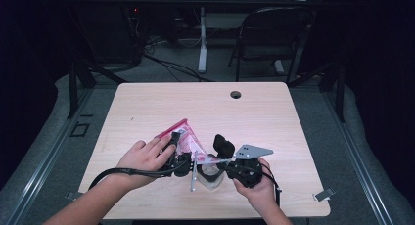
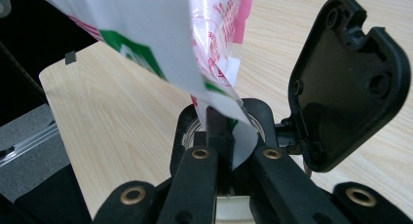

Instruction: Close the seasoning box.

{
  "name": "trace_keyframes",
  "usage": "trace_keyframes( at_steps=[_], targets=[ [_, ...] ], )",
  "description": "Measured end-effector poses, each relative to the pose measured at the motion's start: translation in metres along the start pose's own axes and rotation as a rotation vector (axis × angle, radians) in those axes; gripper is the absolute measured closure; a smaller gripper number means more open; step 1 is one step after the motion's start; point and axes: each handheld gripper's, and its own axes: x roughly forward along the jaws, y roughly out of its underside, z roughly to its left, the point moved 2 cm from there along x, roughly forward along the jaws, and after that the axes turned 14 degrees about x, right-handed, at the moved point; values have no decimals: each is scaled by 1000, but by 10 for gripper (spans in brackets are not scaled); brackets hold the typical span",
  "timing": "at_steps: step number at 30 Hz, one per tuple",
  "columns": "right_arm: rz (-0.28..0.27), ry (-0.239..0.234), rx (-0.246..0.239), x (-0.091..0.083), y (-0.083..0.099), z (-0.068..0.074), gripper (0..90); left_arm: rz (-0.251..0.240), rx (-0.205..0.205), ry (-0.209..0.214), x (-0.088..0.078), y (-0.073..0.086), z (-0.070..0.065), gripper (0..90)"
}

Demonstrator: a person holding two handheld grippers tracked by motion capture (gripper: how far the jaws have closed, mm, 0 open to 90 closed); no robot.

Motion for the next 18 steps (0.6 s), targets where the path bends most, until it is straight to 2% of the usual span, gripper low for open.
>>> trace_keyframes(
  at_steps=[18],
  targets=[
    [7, 12, 6, 1, 1, -1, 900, -3, 9, -7, -1, -2, 0, 702]
  ],
)
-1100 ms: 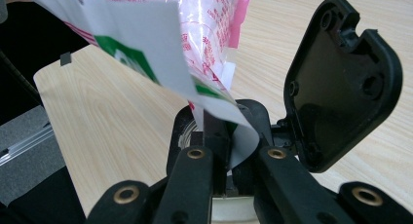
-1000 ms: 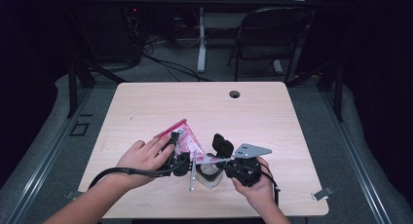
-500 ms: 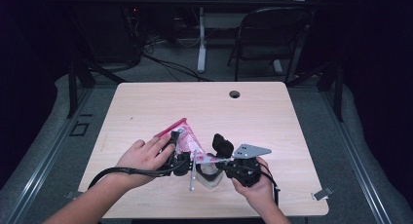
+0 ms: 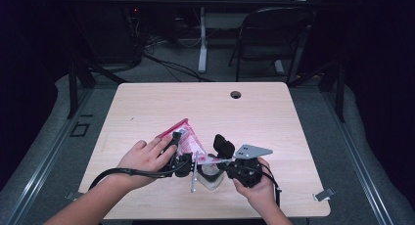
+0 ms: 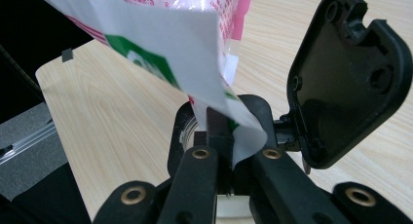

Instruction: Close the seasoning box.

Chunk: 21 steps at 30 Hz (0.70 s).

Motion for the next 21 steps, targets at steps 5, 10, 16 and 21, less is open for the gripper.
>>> trace_keyframes(
  at_steps=[5, 10, 16, 21],
  targets=[
    [2, 2, 1, 0, 0, 0, 900, 0, 2, -1, 0, 0, 0, 702],
    [3, 2, 2, 1, 1, -1, 900, 0, 4, 0, 0, 0, 0, 702],
    [2, 2, 4, 2, 1, -1, 900, -3, 7, -5, -1, -1, 1, 702],
    [0, 7, 4, 2, 1, -2, 900, -3, 12, -11, -2, -2, 1, 703]
  ],
)
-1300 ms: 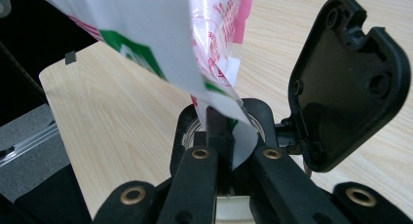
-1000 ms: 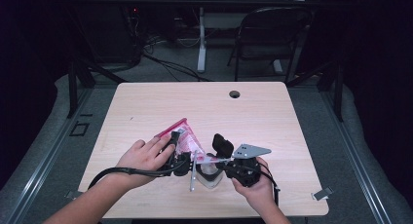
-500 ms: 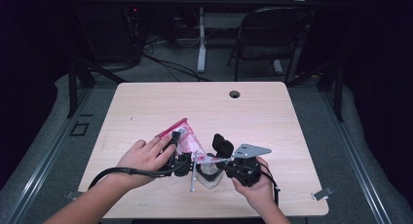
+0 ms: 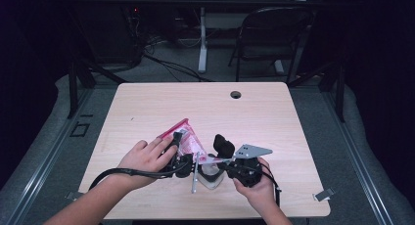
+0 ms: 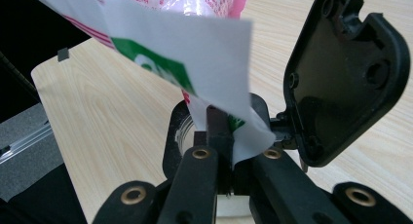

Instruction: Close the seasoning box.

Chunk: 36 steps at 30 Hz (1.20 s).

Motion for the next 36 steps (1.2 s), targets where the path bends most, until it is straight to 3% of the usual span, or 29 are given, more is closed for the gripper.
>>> trace_keyframes(
  at_steps=[36],
  targets=[
    [6, 2, 7, 3, 1, -2, 900, 25, 59, -44, -4, -4, 0, 709]
  ],
)
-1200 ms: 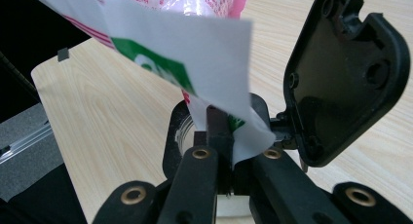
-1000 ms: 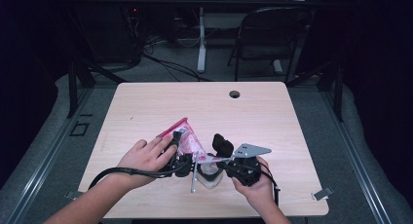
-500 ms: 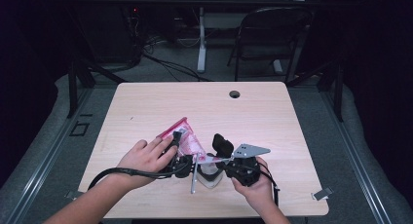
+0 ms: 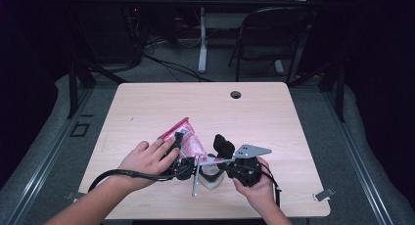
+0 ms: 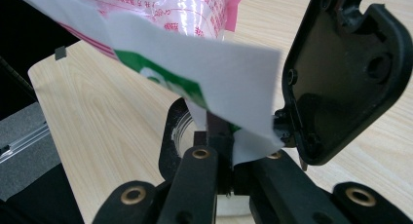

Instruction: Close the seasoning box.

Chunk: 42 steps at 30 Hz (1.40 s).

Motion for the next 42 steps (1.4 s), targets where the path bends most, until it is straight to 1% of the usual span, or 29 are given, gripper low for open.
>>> trace_keyframes(
  at_steps=[4, 8, 35, 42],
  targets=[
    [0, 1, 0, -1, 0, 0, 900, 0, -2, -9, -1, 0, 0, 710],
    [-2, 2, 2, -1, 0, 0, 900, 2, 5, -18, -1, -1, 1, 710],
    [0, 7, 4, -1, -1, -2, 900, -3, 9, -30, -5, -2, 2, 711],
    [0, 9, 10, -1, 0, -3, 900, -6, 18, -39, -5, -3, 2, 717]
  ],
)
